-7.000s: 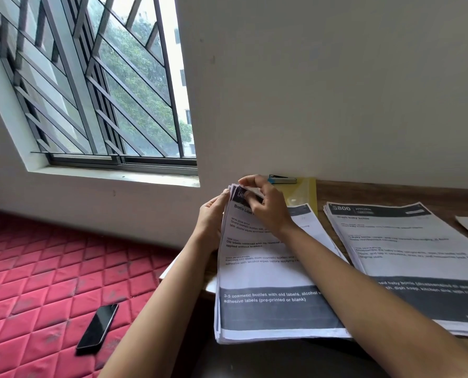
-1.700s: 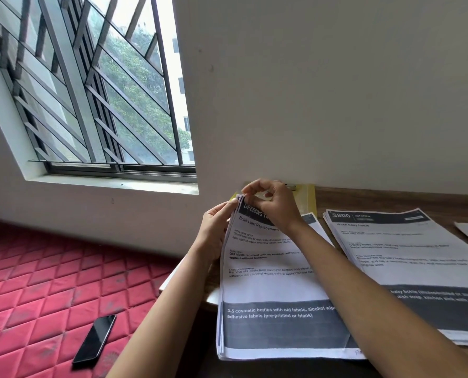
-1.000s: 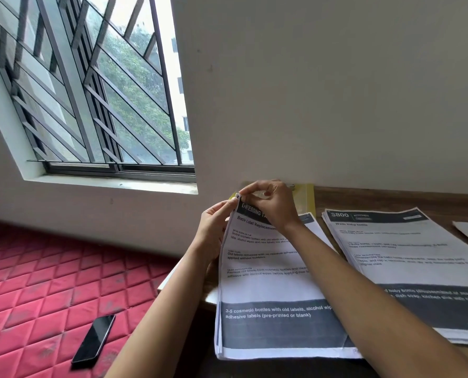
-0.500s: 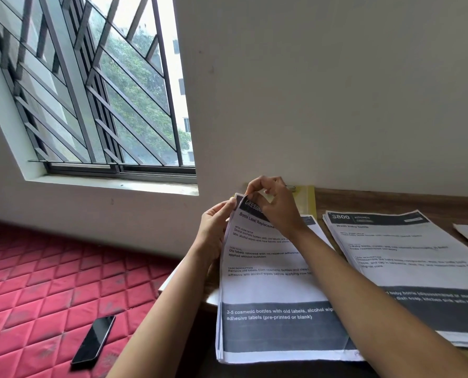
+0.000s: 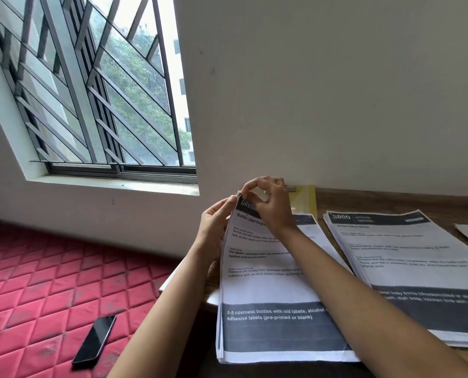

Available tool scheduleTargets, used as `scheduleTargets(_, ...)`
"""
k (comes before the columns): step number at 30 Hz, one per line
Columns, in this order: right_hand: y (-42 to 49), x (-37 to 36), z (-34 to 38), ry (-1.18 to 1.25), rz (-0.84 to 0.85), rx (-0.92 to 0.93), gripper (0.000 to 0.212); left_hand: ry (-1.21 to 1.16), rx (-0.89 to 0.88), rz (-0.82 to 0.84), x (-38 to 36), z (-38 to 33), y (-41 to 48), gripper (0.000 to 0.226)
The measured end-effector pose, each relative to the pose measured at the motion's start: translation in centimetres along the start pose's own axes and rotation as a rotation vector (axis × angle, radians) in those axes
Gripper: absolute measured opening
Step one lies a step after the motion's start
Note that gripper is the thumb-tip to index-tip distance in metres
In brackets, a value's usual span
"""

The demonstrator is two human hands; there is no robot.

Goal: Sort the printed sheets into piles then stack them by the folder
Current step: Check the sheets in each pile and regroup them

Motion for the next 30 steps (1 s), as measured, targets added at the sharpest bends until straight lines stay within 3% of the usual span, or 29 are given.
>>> scheduleTargets(10,-0.06,-0.05,-0.69,0.064,-0.002,-0.057,0.017,0.028,0.038,-0.004,-0.02,0.14,0.05,0.030)
scheduleTargets(24,-0.20,0.25,-0.71,0.071,-0.012,-0.025,0.008,0.008,0.046,-0.023,-0.02,0.16,0.01,0.020)
scheduleTargets(30,-0.19,-0.04,-0.87,0.081,0.041,-0.021,0.021,0.010,0.040,-0.021,0.12,0.21,0.13,0.017)
Point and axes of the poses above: each hand's wrist, its own y-axis towards the middle knuckle, its own x-axis out of the back of the hand, z = x × y, the point moved 6 cm from there along y, towards the middle knuckle
